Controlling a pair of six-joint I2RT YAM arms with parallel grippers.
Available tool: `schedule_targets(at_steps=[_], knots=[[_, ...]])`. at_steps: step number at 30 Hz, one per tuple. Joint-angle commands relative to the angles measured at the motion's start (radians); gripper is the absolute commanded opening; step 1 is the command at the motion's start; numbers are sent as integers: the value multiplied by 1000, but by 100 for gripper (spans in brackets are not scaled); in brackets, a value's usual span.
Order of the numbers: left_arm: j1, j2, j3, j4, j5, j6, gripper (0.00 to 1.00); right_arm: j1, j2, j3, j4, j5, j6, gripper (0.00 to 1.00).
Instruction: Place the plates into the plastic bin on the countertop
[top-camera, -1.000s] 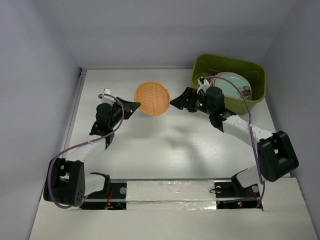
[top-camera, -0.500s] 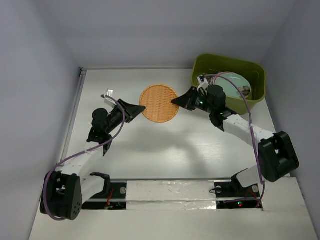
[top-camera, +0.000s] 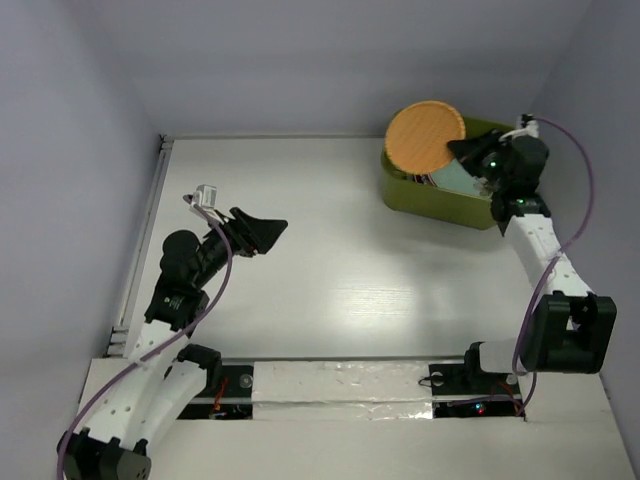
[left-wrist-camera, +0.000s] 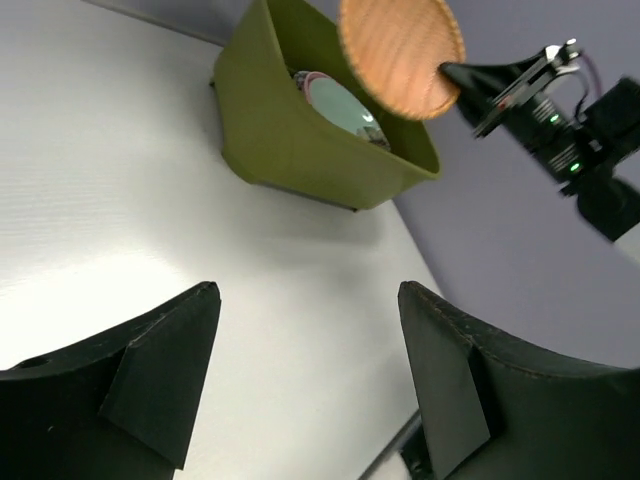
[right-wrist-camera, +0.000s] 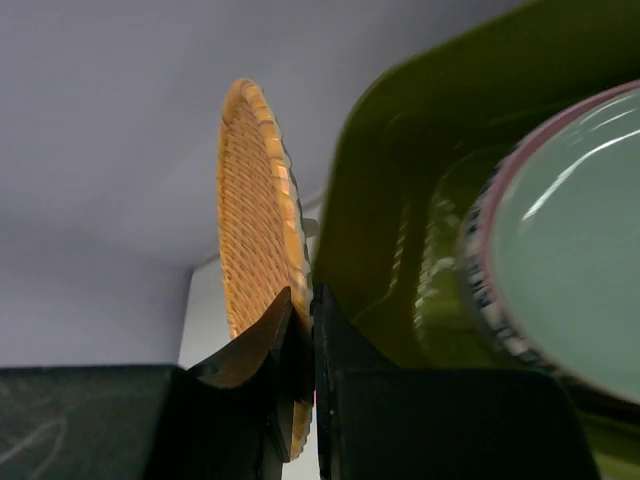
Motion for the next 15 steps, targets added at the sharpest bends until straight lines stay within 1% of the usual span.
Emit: schedule_targets(at_steps=[1, 2, 5, 6, 11, 15], knots=[[-28, -49, 30, -171, -113, 164, 70, -124, 35, 121, -55, 49, -18, 0], [-43, -60, 29, -197, -127, 166, 70, -151, 81, 135, -64, 48, -13, 0], [-66, -97, 19, -199, -135, 167, 70, -224, 149, 184, -90, 26, -4, 0], [-66, -109, 16, -200, -135, 167, 70, -234, 194, 203, -128, 31, -10, 0], [-89, -119, 18, -206, -142, 167, 70, -277, 282, 286, -204, 92, -44, 0], [-98, -118, 1, -176, -120, 158, 73, -278, 370, 364, -317, 117, -93, 0]])
